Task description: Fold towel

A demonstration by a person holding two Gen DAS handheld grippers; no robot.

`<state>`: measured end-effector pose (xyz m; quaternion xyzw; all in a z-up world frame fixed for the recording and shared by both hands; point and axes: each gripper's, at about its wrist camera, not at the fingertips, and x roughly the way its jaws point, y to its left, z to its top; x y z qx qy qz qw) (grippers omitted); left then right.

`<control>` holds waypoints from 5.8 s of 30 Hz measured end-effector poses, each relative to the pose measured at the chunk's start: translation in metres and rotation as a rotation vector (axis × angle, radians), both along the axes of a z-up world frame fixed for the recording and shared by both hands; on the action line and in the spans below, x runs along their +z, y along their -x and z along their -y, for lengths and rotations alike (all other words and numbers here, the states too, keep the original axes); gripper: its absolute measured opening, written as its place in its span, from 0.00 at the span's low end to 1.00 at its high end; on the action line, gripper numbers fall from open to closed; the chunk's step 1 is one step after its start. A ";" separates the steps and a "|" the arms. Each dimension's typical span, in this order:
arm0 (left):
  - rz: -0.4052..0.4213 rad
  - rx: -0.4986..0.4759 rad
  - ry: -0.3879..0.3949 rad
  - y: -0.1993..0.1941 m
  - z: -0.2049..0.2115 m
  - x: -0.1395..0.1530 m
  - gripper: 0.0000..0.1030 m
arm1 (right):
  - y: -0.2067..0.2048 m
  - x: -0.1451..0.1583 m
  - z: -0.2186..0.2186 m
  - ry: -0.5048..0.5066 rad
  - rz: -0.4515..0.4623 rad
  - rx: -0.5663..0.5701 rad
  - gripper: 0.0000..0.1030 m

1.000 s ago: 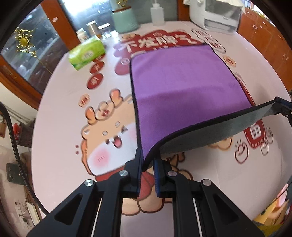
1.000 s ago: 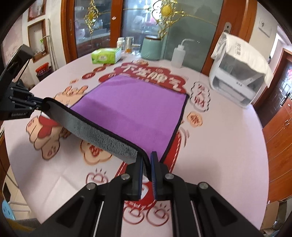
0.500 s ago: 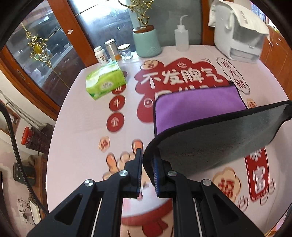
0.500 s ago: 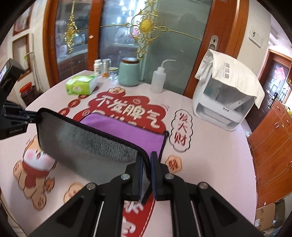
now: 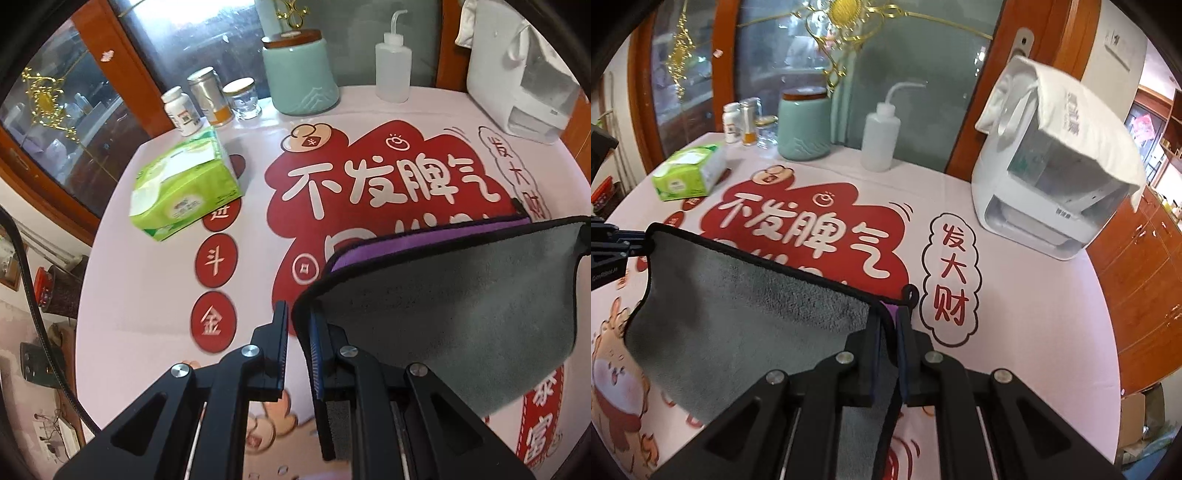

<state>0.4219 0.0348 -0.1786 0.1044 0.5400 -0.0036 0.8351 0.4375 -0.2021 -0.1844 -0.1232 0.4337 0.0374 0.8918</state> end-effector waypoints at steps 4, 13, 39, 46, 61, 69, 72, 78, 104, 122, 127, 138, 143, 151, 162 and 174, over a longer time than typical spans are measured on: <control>-0.007 0.007 -0.001 -0.016 0.006 -0.015 0.08 | -0.017 -0.013 -0.001 0.003 -0.011 -0.013 0.06; -0.043 0.023 -0.012 -0.044 0.011 -0.043 0.08 | -0.043 -0.051 0.001 0.012 -0.088 -0.042 0.06; 0.021 0.050 0.048 0.013 0.011 -0.010 0.88 | 0.010 -0.008 0.007 -0.031 -0.014 -0.090 0.62; 0.035 0.060 0.147 0.060 0.015 0.025 1.00 | 0.057 0.022 0.006 -0.081 -0.002 -0.098 0.63; 0.147 0.055 0.189 0.212 0.033 0.103 1.00 | 0.196 0.063 0.015 -0.219 -0.009 -0.161 0.79; 0.213 0.056 0.208 0.295 0.039 0.144 1.00 | 0.264 0.089 0.020 -0.262 -0.007 -0.165 0.90; 0.237 0.057 0.225 0.326 0.042 0.161 1.00 | 0.287 0.099 0.020 -0.270 0.003 -0.148 0.94; 0.281 0.021 0.232 0.374 0.051 0.184 1.00 | 0.329 0.120 0.017 -0.268 0.044 -0.121 0.98; 0.337 0.012 0.219 0.420 0.047 0.212 1.00 | 0.383 0.161 0.009 -0.275 0.165 -0.188 1.00; 0.324 0.034 0.215 0.434 0.030 0.212 1.00 | 0.414 0.171 -0.011 -0.264 0.179 -0.283 1.00; 0.305 0.050 0.209 0.436 0.028 0.206 1.00 | 0.415 0.167 -0.011 -0.260 0.158 -0.289 1.00; 0.292 0.068 0.207 0.438 0.029 0.202 1.00 | 0.417 0.164 -0.012 -0.257 0.160 -0.275 1.00; 0.293 0.066 0.207 0.438 0.028 0.202 1.00 | 0.416 0.167 -0.013 -0.250 0.170 -0.258 1.00; 0.292 0.072 0.204 0.438 0.028 0.202 1.00 | 0.414 0.168 -0.012 -0.253 0.168 -0.254 1.00; 0.288 0.073 0.207 0.435 0.029 0.202 1.00 | 0.411 0.168 -0.011 -0.254 0.166 -0.251 1.00; 0.277 0.074 0.209 0.434 0.029 0.200 1.00 | 0.406 0.164 -0.009 -0.254 0.155 -0.251 1.00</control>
